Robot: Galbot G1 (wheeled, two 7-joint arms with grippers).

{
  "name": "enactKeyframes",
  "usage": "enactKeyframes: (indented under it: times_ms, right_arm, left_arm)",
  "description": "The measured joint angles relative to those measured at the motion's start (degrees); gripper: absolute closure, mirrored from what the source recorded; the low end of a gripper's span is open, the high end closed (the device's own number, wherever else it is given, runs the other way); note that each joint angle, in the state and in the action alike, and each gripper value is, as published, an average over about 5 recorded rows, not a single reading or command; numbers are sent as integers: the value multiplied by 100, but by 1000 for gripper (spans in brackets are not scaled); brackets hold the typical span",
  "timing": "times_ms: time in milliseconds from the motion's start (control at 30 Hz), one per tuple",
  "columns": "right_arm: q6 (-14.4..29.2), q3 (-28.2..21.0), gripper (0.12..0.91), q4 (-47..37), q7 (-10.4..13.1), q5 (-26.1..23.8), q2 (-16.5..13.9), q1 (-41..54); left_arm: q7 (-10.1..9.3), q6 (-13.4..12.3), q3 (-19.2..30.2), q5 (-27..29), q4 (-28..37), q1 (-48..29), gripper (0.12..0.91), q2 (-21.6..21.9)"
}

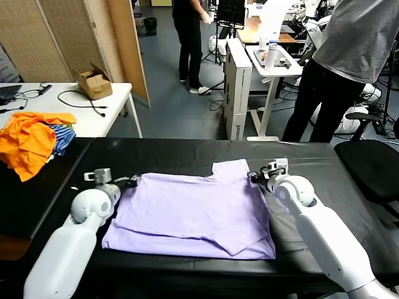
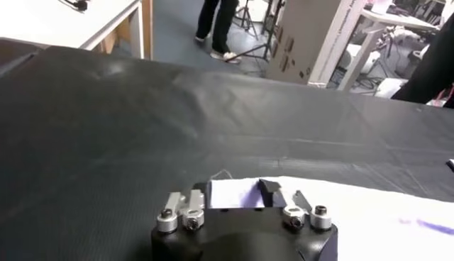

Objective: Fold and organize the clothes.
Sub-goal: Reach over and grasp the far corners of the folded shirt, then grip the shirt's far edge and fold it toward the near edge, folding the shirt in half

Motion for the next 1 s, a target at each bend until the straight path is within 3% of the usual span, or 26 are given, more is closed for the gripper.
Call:
enactKeyframes:
  times_ms: [500,1000]
  right_arm:
    - [227,559,886,774,-33,198,-295,-375]
    - [98,1387,886,2308,108,279,-907,-1638]
  left_arm:
    - [-39,-140,-356,-11,-974,694,881,110]
    - [-115,-185,-687,37,-1805,1430,881,274]
